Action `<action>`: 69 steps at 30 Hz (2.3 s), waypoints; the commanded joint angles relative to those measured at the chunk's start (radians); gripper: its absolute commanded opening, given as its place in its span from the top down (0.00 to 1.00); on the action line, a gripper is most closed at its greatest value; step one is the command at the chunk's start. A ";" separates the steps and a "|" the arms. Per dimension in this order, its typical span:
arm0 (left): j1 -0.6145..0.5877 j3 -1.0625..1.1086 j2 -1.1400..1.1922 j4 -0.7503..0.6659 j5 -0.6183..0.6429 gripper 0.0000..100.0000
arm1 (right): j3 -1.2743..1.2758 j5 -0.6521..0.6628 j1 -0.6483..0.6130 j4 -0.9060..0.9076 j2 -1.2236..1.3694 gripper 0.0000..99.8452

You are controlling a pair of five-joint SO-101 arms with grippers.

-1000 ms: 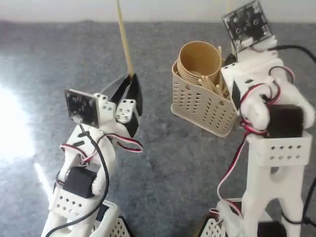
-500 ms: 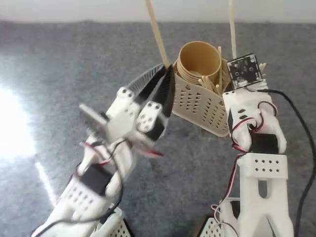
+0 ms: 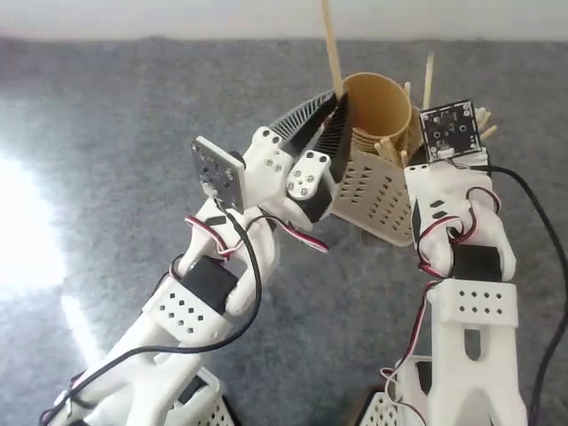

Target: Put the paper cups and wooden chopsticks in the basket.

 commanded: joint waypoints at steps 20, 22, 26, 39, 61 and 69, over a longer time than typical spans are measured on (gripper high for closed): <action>0.117 -0.226 0.247 -0.157 0.015 0.99 | 0.052 -0.014 0.332 0.286 -0.834 0.81; 0.117 -0.289 0.356 -0.160 0.015 0.99 | 0.097 -0.014 0.348 0.289 -0.886 0.81; 0.114 -0.401 0.548 -0.164 0.015 0.99 | 0.172 -0.012 0.409 0.297 -0.966 0.81; 0.107 -0.452 0.727 -0.160 -0.087 0.86 | 0.247 -0.012 0.432 0.289 -0.990 0.81; 0.074 -0.361 0.377 0.100 -0.098 0.77 | 0.244 -0.005 0.430 0.291 -0.987 0.81; -0.081 -0.476 -0.109 0.733 -0.204 0.77 | 0.137 -0.012 0.386 0.340 -0.909 0.81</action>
